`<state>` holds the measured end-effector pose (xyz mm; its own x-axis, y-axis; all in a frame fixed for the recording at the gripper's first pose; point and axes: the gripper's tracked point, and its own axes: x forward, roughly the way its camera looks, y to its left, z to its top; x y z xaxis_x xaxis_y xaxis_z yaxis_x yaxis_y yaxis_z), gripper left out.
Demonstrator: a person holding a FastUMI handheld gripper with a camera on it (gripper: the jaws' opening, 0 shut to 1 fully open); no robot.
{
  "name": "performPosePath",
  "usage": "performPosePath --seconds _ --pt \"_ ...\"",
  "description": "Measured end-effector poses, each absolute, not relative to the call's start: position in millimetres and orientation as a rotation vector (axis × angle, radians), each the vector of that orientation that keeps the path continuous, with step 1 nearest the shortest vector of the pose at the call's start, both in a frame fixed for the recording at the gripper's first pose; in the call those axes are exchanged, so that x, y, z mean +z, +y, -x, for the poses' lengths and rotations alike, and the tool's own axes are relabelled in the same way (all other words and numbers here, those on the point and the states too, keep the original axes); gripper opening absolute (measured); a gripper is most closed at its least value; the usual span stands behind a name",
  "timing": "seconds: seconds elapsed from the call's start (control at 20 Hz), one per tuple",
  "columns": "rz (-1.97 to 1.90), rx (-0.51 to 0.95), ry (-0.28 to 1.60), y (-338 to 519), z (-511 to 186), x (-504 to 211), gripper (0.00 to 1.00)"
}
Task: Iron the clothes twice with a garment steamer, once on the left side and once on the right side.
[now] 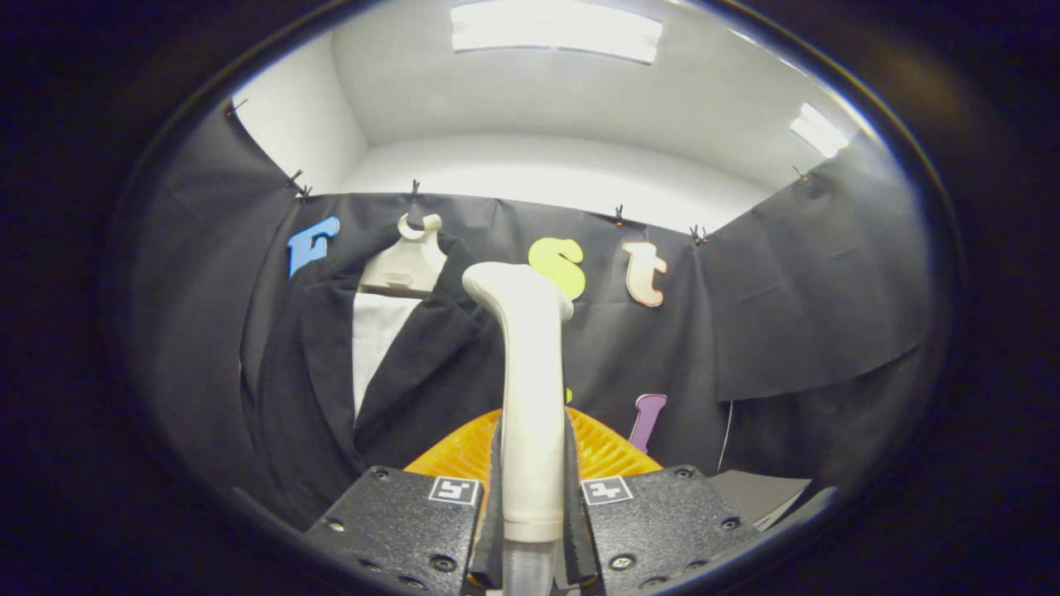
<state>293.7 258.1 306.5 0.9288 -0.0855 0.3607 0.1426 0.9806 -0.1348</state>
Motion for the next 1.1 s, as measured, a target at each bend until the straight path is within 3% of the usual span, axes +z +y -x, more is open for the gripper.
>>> performPosePath --seconds 0.25,1.1 --pt "0.224 -0.138 -0.391 276 -306 306 0.31" --pt "0.307 -0.194 -0.186 284 -308 191 0.32"
